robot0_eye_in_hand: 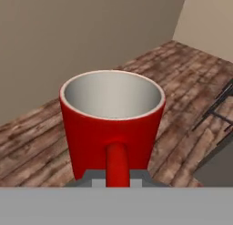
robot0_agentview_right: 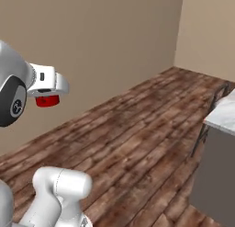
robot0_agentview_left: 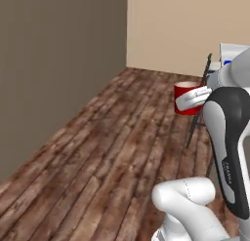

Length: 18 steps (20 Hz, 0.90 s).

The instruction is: There is a tray on the dining counter. Grab the cup, mug, and pitcher and place them on the tray. The pitcher may be placed next to the tray if it cannot fit the tray.

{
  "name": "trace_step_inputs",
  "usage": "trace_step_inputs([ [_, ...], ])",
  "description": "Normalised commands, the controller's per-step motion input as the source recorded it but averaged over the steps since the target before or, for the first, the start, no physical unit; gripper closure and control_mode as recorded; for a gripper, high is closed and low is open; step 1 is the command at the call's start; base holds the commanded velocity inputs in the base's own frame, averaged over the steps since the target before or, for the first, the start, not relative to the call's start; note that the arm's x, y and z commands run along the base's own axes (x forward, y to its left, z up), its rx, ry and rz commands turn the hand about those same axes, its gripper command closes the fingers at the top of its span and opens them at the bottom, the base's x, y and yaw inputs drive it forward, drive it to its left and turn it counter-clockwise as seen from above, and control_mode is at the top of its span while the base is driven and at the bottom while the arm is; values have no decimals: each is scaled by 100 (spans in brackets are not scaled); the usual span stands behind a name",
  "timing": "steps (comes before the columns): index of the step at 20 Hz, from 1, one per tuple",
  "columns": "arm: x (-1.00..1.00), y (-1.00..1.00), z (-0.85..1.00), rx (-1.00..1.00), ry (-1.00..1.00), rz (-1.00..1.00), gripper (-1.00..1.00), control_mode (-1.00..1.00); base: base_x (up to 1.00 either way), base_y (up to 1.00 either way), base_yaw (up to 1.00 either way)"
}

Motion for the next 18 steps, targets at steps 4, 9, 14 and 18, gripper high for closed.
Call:
trace_step_inputs([
  [4,0,0,0,0,0,0,100,100,40,79,-70],
  [9,0,0,0,0,0,0,100,100,36,73,-73],
  [14,0,0,0,0,0,0,100,100,39,74,-73],
  [18,0,0,0,0,0,0,100,100,48,80,-70],
])
